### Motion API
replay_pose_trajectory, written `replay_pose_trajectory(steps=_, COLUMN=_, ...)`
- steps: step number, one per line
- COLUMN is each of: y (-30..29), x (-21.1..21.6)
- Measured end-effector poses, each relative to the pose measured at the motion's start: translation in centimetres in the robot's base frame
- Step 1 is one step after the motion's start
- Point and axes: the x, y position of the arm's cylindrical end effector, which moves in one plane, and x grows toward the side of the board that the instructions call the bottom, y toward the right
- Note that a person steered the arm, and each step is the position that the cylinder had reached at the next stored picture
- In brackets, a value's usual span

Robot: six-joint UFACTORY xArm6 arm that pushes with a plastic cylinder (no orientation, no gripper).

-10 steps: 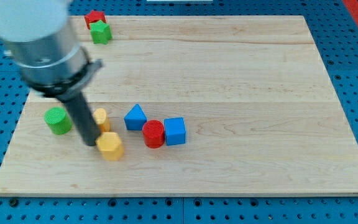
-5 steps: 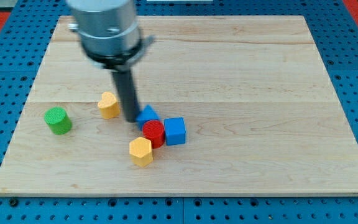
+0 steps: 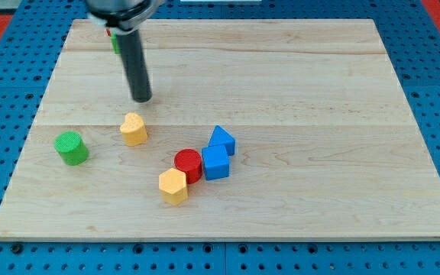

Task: Push a group of blocks to the right side of the board

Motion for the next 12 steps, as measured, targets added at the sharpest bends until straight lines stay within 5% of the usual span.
replay_pose_trajectory(steps=3, y=-1.4, x=5.7)
replay_pose_trajectory(steps=4, y=1.4, x=10.8)
replay_pose_trajectory(steps=5, y=0.6, x=3.4)
replay_pose_trajectory(steps=7, y=-13.5, x=2.6)
replay_pose_trajectory(steps=8, y=-11.4, x=8.1)
replay_pose_trajectory(steps=9, y=0.9, x=10.1)
replay_pose_trajectory(steps=10, y=7.3, x=10.3)
replay_pose_trajectory(steps=12, y=3.5, x=6.5)
